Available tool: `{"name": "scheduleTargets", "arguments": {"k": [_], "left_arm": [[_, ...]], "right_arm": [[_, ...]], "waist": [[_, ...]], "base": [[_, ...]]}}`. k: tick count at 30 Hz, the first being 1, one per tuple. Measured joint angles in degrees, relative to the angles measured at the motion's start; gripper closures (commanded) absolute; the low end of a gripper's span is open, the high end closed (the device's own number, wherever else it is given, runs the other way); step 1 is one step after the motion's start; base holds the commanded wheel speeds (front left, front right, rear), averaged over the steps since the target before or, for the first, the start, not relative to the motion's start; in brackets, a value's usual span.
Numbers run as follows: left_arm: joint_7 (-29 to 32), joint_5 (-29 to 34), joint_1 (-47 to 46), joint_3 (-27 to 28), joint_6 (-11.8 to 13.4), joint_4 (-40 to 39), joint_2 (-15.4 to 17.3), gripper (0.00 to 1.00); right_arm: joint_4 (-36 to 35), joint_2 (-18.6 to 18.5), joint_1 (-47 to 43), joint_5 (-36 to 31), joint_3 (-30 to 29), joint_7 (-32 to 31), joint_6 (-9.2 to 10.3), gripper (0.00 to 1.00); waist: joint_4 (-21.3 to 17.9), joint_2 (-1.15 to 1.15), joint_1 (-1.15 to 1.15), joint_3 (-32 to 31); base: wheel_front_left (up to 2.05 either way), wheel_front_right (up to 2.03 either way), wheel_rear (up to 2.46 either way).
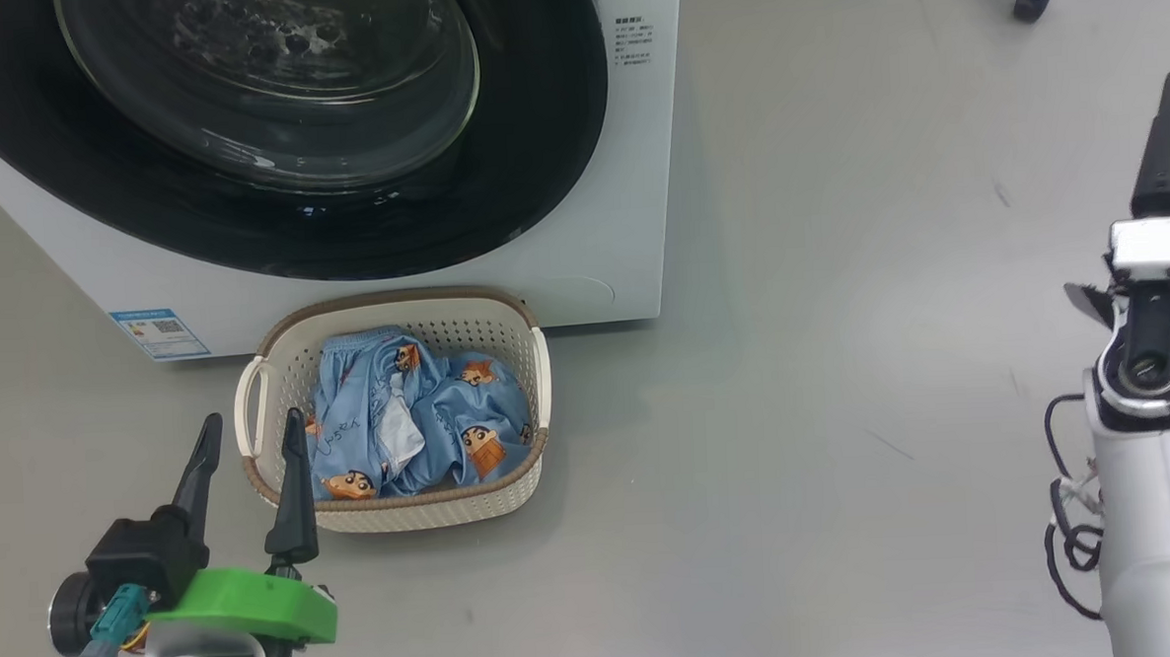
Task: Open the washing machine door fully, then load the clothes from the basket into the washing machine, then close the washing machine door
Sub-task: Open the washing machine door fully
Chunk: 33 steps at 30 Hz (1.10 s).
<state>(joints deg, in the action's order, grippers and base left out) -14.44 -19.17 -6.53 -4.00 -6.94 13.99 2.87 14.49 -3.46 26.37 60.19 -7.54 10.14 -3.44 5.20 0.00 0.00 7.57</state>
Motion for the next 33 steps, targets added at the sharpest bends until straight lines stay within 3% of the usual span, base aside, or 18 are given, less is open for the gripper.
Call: {"name": "scheduleTargets", "arguments": {"k": [4, 18, 33], "left_arm": [[0.0, -0.3, -1.1, -1.2, 0.0, -0.4, -0.1, 0.0], [0.0, -2.7, -5.4, -4.3, -0.3, -2.5, -0.5, 0.0], [0.0, -7.1, -9.8, -9.3, -0.3, -4.6, -1.1, 0.0]], "right_arm": [[0.6, -0.1, 4.2, 7.0, -2.3, -4.2, 0.47, 1.0], [3.0, -1.7, 17.7, 18.5, -2.4, -22.3, 8.67, 1.0], [6.3, -4.9, 29.7, 22.0, 0.7, -34.5, 10.68, 1.0]], "waist": [[1.1, 0.0, 0.0, 1.7], [6.5, 0.0, 0.0, 8.0], [13.9, 0.0, 0.0, 15.5]], "base": [[0.0, 0.0, 0.0], [0.0, 0.0, 0.0], [0.0, 0.0, 0.0]]}}
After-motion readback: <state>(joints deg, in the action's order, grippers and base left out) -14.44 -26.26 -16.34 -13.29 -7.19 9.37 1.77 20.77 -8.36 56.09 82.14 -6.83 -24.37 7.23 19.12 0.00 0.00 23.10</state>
